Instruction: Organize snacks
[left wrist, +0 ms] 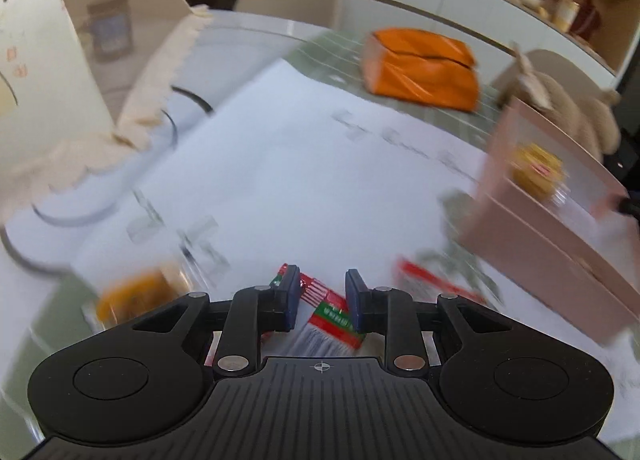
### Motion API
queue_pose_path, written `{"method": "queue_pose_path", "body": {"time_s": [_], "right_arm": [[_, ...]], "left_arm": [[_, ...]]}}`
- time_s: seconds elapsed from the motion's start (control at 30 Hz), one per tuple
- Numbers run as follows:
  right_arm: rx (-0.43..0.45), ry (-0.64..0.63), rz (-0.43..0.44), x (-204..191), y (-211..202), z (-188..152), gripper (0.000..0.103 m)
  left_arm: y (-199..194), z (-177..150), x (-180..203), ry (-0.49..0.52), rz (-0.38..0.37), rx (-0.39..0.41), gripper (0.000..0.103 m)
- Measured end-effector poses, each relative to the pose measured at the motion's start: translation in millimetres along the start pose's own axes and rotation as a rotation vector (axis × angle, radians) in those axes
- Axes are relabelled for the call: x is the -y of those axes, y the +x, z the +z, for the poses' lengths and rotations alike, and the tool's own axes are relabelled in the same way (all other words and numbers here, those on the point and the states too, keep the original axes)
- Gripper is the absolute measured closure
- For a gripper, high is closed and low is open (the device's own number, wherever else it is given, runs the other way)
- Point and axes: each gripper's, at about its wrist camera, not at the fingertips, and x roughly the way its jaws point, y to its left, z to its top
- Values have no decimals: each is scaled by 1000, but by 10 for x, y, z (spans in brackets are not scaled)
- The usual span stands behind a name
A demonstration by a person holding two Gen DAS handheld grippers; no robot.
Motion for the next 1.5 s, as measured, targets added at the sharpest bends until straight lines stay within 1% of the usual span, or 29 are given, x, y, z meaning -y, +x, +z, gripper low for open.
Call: {"method": "queue_pose_path", "body": {"time_s": [0.03, 0.07, 0.13, 0.23, 0.33, 0.43, 0.5, 0.53, 0.6, 0.63, 0.7, 0.73, 0.77, 0.8, 0.83, 0.87, 0.93, 0.97, 1.0, 1.07, 1.17, 1.2, 1.23, 1.27, 1.3, 1.33, 1.37, 1.43, 1.5], "right_arm": [[-21, 16, -6, 25, 129, 6, 41], [-38, 40, -18, 17, 237, 11, 39], [-13, 37, -30, -64, 284, 31, 39], [-13, 19, 66, -341, 315, 66, 39], [-13, -35, 178, -659, 260, 74, 39], [-21, -88, 299, -933, 230, 78, 39], [-42, -129, 391, -1122, 207, 66, 40], [-50, -157, 430, -1215, 192, 49, 40], [-44, -200, 492, -1358, 103, 29, 41], [-45, -209, 506, -1402, 56, 26, 43], [-21, -195, 534, -1402, -16, 16, 43], [-14, -187, 553, -1390, -55, 2, 42], [-19, -182, 570, -1371, -102, -34, 39], [-41, -194, 592, -1389, -124, -88, 36], [-64, -219, 609, -1422, -119, -128, 33], [-88, -256, 616, -1485, -93, -176, 33], [-125, -331, 629, -1660, -58, -250, 33], [-123, -362, 634, -1762, -33, -272, 33], [-121, -390, 617, -1879, 2, -289, 30], [-129, -427, 606, -2059, 79, -295, 29], [-155, -447, 592, -2213, 197, -292, 29], [-157, -451, 602, -2229, 214, -296, 31], [-159, -453, 615, -2221, 214, -301, 37], [-168, -451, 640, -2207, 202, -304, 49], [-179, -455, 649, -2202, 182, -315, 52], [-181, -471, 655, -2179, 136, -327, 59], [-185, -494, 663, -2147, 114, -338, 71], [-199, -546, 683, -2059, 32, -419, 72], [-205, -592, 697, -1899, -47, -500, 72]], "left_arm": [[-67, -70, 42, 2, -9, -9, 75], [-137, -157, 92, -1, -24, -18, 76], [-227, -310, 198, -10, -54, -33, 76], [-377, -518, 287, -46, -88, -49, 76], [-515, -688, 304, -127, -124, -67, 76], [-637, -790, 320, -150, -128, -89, 76], [-761, -775, 303, -155, -110, -72, 76], [-823, -749, 265, -166, -105, -47, 76], [-943, -653, 122, -218, -92, 30, 76], [-981, -598, 45, -241, -68, 71, 76], [-994, -442, -124, -260, 23, 152, 75], [-951, -353, -212, -252, 84, 188, 75], [-890, -275, -283, -245, 130, 203, 75], [-793, -188, -362, -239, 171, 206, 75], [-697, -120, -420, -234, 195, 202, 75], [-586, -54, -485, -230, 213, 191, 75], [-381, 17, -585, -226, 222, 149, 76], [-309, 19, -609, -219, 226, 132, 76], [-269, 8, -610, -208, 229, 118, 76], [-241, -76, -559, -197, 216, 89, 76], [-314, -275, -417, -207, 151, 48, 77], [-359, -351, -327, -204, 146, 42, 77], [-409, -413, -236, -202, 145, 37, 77], [-454, -478, -155, -214, 133, 31, 77], [-492, -521, -98, -240, 117, 28, 77], [-539, -599, -23, -281, 93, 25, 77], [-569, -654, 35, -316, 78, 22, 77], [-641, -787, 168, -400, 47, 16, 80], [-749, -912, 328, -474, 9, 34, 79]]}}
